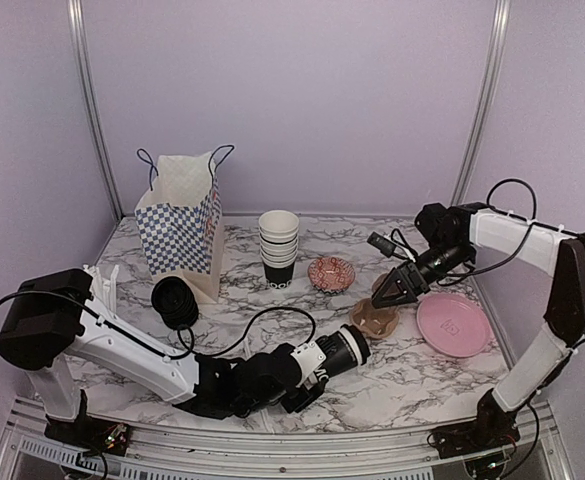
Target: Pack the takeout coffee
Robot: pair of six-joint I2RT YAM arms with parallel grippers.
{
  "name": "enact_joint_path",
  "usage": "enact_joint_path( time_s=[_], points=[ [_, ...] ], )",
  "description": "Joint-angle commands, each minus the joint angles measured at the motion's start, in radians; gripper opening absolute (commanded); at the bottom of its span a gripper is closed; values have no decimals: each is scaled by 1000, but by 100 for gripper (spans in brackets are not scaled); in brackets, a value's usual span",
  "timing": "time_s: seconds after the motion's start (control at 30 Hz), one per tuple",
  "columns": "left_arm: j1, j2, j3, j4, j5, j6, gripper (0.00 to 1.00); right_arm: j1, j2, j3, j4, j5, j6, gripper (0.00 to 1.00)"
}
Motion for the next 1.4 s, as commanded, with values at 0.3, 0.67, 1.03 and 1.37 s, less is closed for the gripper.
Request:
enact_joint_path(
  time_s=[0.3, 0.67, 1.03, 1.37],
  points=[
    [11, -60, -12, 198, -83, 51, 70, 25, 75, 27, -128, -180, -118, 99],
    [11, -61, -16, 213, -87, 51, 71, 65, 71, 4, -89, -163, -82, 83],
    [11, -54, -17, 221, -97, 51, 73, 110, 70, 7, -75, -129, -74, 73],
    [4, -77, -70, 202, -133, 26, 90, 111, 55, 52, -69, -48, -83, 60]
  ],
)
